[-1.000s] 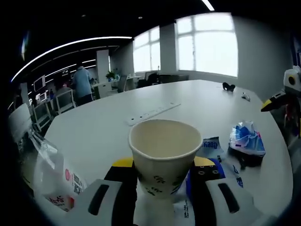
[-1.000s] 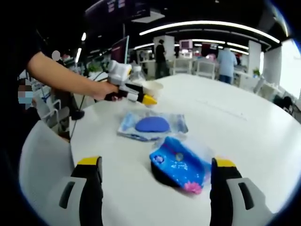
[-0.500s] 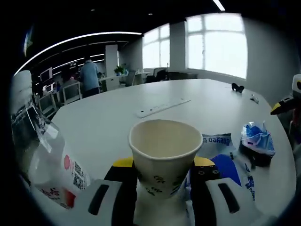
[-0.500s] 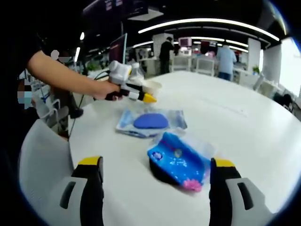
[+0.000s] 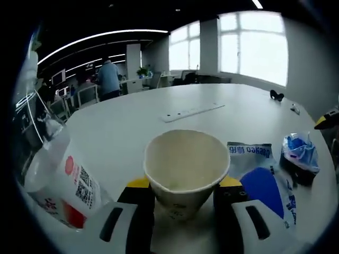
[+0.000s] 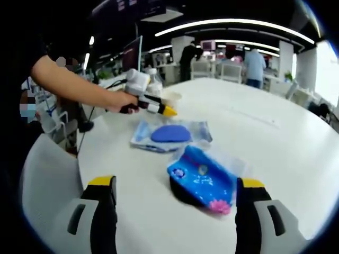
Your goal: Arrange the tabletop items into an orderly group along one side of the table until the central work area is clear of visible clutter.
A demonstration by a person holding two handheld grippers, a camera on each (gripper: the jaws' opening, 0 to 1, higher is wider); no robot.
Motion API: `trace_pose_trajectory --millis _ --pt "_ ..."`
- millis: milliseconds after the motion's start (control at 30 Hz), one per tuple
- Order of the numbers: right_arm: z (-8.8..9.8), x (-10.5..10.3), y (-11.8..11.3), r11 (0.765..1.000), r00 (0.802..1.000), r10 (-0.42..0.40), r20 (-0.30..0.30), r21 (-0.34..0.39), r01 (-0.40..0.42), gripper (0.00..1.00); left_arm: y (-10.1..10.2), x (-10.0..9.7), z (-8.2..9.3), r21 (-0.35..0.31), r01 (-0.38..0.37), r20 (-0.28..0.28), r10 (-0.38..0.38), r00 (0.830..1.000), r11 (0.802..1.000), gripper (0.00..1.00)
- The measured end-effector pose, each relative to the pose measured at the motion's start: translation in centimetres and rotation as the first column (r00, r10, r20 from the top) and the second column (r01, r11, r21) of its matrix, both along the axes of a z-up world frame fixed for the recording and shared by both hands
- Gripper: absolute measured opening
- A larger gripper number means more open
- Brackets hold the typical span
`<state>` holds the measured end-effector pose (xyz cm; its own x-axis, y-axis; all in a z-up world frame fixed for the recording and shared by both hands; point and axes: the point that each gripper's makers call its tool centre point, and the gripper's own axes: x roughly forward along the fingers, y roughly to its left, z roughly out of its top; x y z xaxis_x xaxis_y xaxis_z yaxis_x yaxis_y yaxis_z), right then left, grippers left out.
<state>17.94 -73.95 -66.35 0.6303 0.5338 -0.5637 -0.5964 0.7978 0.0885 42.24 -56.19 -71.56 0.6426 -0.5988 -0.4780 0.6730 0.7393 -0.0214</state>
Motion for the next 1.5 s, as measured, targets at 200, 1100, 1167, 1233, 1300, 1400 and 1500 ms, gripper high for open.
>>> trace_pose_trajectory --millis 200,1100,1167,1233,1300,1400,1500 --pt "0.0 0.2 0.1 1.000 1.000 0.004 0.003 -0.002 -0.004 0.92 0.5 0.5 -0.5 0.028 -0.031 -0.004 0.031 1.000 0.999 0.42" --pt "0.1 0.2 -0.3 1.000 1.000 -0.002 0.001 -0.006 0.002 0.91 1.1 -0.1 -1.2 0.096 -0.134 -0.031 0.138 0.990 0.986 0.40" --pt "0.1 0.2 -0.4 1.000 1.000 -0.005 0.001 -0.007 0.005 0.91 1.0 -0.3 -1.0 0.081 -0.135 -0.037 0.138 0.990 0.987 0.42" --pt "0.2 0.2 -0.6 1.000 1.000 -0.008 0.003 -0.008 0.008 0.91 0.9 -0.5 -0.9 0.076 -0.131 -0.038 0.134 0.990 0.989 0.45" --pt "0.4 0.3 -0.6 1.000 1.000 -0.013 0.007 -0.003 0.013 0.91 1.0 -0.7 -0.9 0.081 -0.127 -0.037 0.131 0.991 0.989 0.45" --pt "0.5 0.3 -0.6 1.000 1.000 -0.015 0.011 -0.001 0.015 0.91 1.1 -0.9 -0.8 0.078 -0.129 -0.039 0.132 0.990 0.989 0.45" --pt "0.6 0.2 -0.6 1.000 1.000 -0.014 0.011 -0.001 0.014 0.91 1.2 -1.0 -0.7 0.083 -0.129 -0.040 0.132 0.990 0.988 0.46"
